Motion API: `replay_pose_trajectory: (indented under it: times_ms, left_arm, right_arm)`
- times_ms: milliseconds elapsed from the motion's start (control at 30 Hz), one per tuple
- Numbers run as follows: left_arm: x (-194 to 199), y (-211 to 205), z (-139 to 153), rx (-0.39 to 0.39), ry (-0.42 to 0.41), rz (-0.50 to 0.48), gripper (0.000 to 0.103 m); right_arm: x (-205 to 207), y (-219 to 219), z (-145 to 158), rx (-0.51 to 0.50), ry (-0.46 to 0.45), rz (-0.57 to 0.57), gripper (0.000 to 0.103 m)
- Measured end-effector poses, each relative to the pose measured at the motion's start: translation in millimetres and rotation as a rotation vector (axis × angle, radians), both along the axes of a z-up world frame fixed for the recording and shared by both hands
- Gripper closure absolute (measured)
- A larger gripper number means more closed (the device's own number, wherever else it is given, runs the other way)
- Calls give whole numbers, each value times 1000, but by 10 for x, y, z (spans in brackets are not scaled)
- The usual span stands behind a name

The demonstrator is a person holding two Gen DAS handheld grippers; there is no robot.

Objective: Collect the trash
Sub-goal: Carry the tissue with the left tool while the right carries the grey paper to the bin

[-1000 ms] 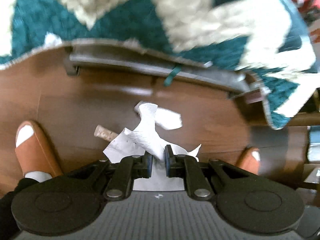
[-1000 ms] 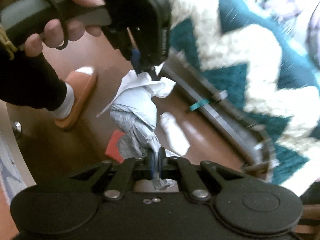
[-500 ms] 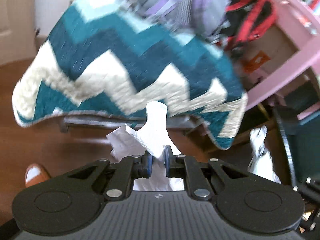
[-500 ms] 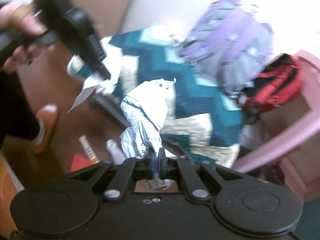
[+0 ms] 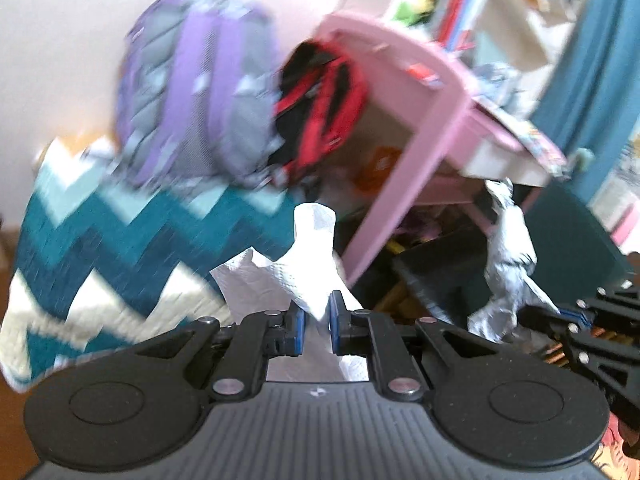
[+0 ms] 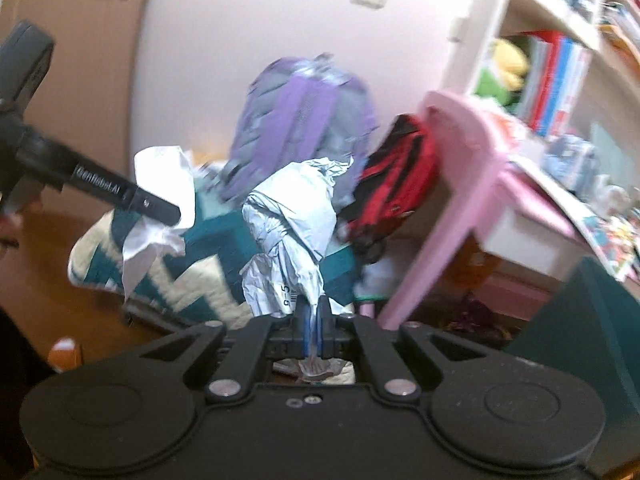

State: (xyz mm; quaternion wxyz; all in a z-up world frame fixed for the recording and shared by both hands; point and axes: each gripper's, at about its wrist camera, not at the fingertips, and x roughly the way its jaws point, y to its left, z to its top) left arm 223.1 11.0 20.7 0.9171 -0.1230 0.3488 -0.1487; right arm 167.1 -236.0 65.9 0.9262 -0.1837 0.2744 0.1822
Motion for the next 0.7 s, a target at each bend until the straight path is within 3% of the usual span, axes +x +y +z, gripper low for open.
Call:
replay_pose_trajectory:
  times_ms: [167,433,700]
  left_arm:
    - [-10,-545,500,29,-101,-103,91]
    - [-40,-1461,1123,58,-227,-263,91]
    - [-16,-2334,1592,58,-299,-407,91]
  right_arm:
    - [-96,-370,361,14,-46,-73,101]
    - [-84,-1070,835,93,-23,-218,101]
    - [-63,-1950,1254,150,1,-392,101]
